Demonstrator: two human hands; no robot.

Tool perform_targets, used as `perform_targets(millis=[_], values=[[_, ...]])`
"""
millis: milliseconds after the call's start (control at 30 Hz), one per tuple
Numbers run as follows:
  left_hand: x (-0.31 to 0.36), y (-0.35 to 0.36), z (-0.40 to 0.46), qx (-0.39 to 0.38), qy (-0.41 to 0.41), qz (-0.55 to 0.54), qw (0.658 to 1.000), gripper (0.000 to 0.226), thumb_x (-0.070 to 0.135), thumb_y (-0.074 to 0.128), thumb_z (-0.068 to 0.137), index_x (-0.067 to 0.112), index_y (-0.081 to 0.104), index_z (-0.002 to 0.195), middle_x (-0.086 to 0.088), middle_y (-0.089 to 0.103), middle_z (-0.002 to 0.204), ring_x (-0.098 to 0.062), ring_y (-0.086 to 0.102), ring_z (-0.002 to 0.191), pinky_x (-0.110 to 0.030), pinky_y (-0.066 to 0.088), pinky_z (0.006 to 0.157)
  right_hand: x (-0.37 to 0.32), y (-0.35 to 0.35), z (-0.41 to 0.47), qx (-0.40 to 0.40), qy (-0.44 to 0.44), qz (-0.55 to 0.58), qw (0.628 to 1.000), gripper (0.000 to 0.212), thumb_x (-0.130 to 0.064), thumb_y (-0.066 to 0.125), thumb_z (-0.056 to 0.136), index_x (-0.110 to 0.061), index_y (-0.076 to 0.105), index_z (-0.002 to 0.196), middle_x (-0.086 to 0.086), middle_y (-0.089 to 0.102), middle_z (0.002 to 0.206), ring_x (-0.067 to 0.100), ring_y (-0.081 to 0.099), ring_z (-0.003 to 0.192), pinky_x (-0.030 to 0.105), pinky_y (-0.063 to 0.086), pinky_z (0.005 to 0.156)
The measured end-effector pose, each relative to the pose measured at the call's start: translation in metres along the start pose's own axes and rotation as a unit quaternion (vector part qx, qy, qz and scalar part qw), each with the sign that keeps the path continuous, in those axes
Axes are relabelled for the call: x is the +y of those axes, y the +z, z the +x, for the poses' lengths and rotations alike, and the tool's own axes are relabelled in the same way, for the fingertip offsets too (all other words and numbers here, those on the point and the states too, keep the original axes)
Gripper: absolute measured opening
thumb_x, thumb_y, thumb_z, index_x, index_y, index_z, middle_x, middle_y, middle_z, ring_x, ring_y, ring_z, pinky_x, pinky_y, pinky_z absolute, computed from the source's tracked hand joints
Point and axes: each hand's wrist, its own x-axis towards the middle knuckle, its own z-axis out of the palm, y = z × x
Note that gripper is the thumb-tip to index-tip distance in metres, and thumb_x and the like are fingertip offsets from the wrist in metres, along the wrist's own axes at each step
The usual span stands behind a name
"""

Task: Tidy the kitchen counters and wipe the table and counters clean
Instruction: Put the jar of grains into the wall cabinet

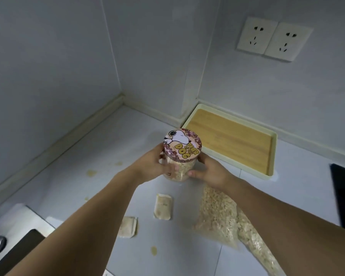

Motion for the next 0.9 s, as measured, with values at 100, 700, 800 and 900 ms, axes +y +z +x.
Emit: perform_targets(millis=[100,700,800,900], values=[[0.001,-0.002,0.010,-0.001,0.007,-0.009,1.000,0.084,0.045,0.080,0.055,0.036,0.045,0.131,0.017,0.060,0.122,-0.009,0.053,0.116,-0.032,0.043,0.100,0.002,-0.003,0.012,-0.002,-0.027,-0.022,0.999,0.067,-0.026,0.074,0.081,-0.027,0.041,0.140,-0.009,0.047,0.143,0.013,0.039,0.134,0.032,0.031,0.107],[0.099,-0.061,-0.089,0.019,0.060,-0.123,0.990,0.055,0.018,0.082,0.074,0.022,0.058,0.123,0.008,0.068,0.114,-0.009,0.064,0.105,-0.020,0.051,0.081,-0.120,-0.030,-0.061,-0.025,-0.077,0.071,0.994,0.047,-0.015,0.078,0.077,-0.013,0.061,0.120,-0.003,0.066,0.118,0.012,0.061,0.111,0.034,0.043,0.104],[0.132,-0.081,-0.132,0.039,0.086,-0.142,0.985,0.046,0.014,0.078,0.077,0.020,0.061,0.119,0.007,0.071,0.108,-0.012,0.067,0.102,-0.024,0.054,0.083,-0.168,-0.038,-0.093,-0.018,-0.109,0.080,0.991,0.044,-0.012,0.078,0.077,-0.013,0.062,0.117,0.001,0.068,0.116,0.015,0.063,0.109,0.039,0.044,0.104],[0.176,-0.103,-0.177,0.060,0.122,-0.139,0.981,0.049,0.020,0.082,0.073,0.020,0.061,0.118,0.006,0.072,0.108,-0.014,0.067,0.102,-0.032,0.053,0.092,-0.222,-0.052,-0.134,0.005,-0.154,0.080,0.985,0.039,-0.010,0.076,0.078,-0.012,0.063,0.115,0.002,0.068,0.114,0.015,0.064,0.107,0.038,0.045,0.103]])
